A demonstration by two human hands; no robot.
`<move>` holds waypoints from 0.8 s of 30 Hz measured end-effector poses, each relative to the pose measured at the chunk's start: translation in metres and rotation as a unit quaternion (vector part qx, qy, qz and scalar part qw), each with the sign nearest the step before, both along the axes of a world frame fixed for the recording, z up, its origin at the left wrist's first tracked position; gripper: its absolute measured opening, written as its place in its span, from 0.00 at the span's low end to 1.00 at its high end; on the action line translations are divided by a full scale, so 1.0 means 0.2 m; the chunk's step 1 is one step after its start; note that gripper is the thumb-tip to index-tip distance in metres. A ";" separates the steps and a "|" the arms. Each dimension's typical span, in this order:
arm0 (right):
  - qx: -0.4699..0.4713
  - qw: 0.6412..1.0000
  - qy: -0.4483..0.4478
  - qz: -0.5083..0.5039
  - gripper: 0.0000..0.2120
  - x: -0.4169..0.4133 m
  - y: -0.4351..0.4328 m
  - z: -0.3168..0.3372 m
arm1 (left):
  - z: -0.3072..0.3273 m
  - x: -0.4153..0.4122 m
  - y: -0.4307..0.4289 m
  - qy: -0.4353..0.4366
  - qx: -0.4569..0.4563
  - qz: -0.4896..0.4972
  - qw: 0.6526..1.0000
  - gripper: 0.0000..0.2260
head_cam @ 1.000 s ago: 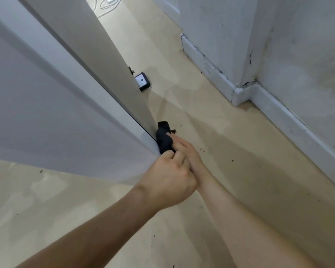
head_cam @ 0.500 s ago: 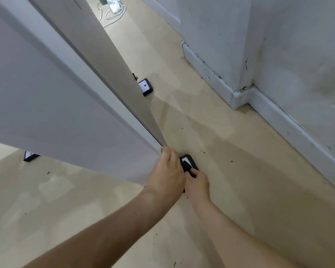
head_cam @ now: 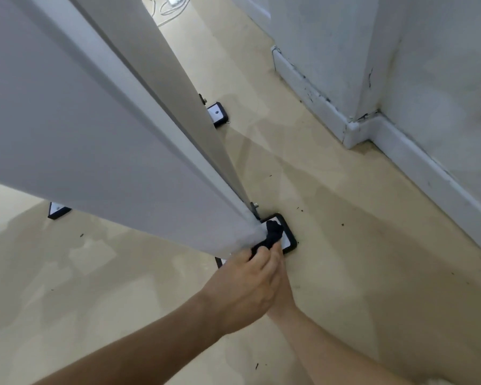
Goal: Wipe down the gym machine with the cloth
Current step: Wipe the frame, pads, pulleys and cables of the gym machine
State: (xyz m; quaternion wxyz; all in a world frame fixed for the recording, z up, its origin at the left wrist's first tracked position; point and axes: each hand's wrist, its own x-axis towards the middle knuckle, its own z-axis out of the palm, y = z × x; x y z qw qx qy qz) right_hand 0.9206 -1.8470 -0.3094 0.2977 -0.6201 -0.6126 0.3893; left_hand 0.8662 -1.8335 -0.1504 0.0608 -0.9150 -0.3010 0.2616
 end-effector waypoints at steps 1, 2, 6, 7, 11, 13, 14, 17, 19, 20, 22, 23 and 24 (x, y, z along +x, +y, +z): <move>-0.046 0.996 -0.075 0.002 0.31 -0.02 0.03 -0.04 | 0.01 -0.04 -0.01 0.009 -0.001 -0.045 0.999 0.16; -0.081 0.988 -0.120 -0.046 0.33 -0.02 0.07 -0.07 | 0.04 -0.10 0.00 0.023 -0.009 -0.042 0.999 0.13; -0.121 0.967 -0.198 -0.108 0.33 0.07 0.16 -0.03 | 0.07 -0.37 -0.03 0.052 -0.088 0.052 0.993 0.09; -0.120 0.965 -0.214 -0.093 0.30 0.10 0.15 -0.04 | 0.03 -0.45 -0.06 0.058 -0.094 0.098 0.989 0.12; -0.153 0.978 -0.139 -0.002 0.22 -0.03 -0.07 -0.04 | -0.27 -0.58 -0.19 -0.045 -0.148 0.325 0.933 0.18; -0.144 0.980 -0.090 0.105 0.14 -0.15 -0.24 -0.02 | -0.39 -0.57 -0.24 -0.147 -0.187 0.384 0.892 0.20; -0.128 0.981 -0.070 0.125 0.14 -0.19 -0.31 -0.01 | -0.44 -0.58 -0.26 -0.192 -0.198 0.411 0.869 0.23; -0.023 0.991 -0.089 0.097 0.24 -0.20 -0.24 0.00 | -0.53 -0.63 -0.32 -0.314 -0.180 0.497 0.788 0.26; 0.017 0.975 -0.184 0.121 0.29 -0.19 -0.12 -0.01 | -0.56 -0.68 -0.36 -0.367 -0.157 0.543 0.738 0.26; 0.007 0.958 -0.242 0.152 0.32 -0.18 -0.07 -0.01 | -0.58 -0.69 -0.37 -0.370 -0.155 0.562 0.723 0.27; -0.035 0.920 -0.328 0.213 0.36 -0.19 -0.04 -0.02 | -0.60 -0.70 -0.37 -0.347 -0.169 0.583 0.715 0.30; -0.055 0.911 -0.341 0.225 0.37 -0.19 -0.04 -0.03 | -0.62 -0.69 -0.36 -0.339 -0.181 0.586 0.713 0.30; -0.079 0.910 -0.337 0.229 0.36 -0.20 -0.05 -0.03 | -0.63 -0.67 -0.35 -0.336 -0.196 0.591 0.707 0.30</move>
